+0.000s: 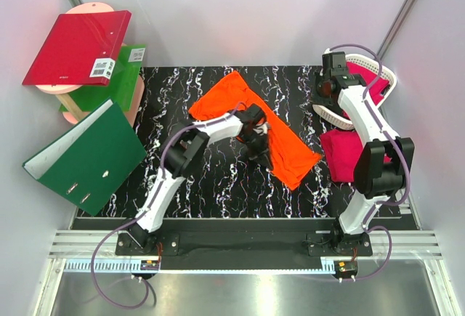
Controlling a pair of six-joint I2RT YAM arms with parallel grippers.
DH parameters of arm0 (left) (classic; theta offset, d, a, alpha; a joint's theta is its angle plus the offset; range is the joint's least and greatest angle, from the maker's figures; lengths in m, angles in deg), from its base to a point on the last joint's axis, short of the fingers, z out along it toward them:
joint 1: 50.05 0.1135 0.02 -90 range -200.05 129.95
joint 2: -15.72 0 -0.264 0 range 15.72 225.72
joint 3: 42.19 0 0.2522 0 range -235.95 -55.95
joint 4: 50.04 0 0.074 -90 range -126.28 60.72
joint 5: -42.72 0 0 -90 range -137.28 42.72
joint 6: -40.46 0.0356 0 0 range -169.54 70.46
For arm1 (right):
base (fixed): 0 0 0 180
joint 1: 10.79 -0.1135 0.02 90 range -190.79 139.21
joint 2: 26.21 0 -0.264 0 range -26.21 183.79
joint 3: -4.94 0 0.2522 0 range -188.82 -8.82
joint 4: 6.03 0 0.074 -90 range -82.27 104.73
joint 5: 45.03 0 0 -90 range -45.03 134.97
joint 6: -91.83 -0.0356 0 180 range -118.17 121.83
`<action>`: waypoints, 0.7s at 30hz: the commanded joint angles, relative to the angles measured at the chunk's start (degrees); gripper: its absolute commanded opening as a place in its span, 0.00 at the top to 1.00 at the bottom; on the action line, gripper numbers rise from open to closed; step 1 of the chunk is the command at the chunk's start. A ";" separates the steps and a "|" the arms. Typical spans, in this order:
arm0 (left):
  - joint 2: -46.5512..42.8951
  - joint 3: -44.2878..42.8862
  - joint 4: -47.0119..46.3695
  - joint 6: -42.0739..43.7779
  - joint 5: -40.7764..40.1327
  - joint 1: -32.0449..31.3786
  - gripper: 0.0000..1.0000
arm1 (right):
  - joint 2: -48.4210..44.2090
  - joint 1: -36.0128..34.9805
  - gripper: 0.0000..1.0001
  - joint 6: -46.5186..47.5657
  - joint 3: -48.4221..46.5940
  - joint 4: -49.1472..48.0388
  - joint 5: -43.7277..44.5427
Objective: Fold and stack the t-shirts
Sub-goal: Rotate the tshirt 90 degrees
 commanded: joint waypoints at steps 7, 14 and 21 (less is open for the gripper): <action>-12.99 23.77 3.67 3.05 -11.78 12.33 1.00 | -0.82 -0.29 1.00 0.00 0.99 0.81 -4.85; -22.05 36.08 6.21 4.63 -11.79 16.03 1.00 | 1.99 -0.29 1.00 -0.97 -0.06 1.17 -8.01; -32.84 45.15 9.82 8.67 -12.40 16.56 1.00 | 7.43 -0.38 1.00 -2.29 -2.86 0.90 -11.96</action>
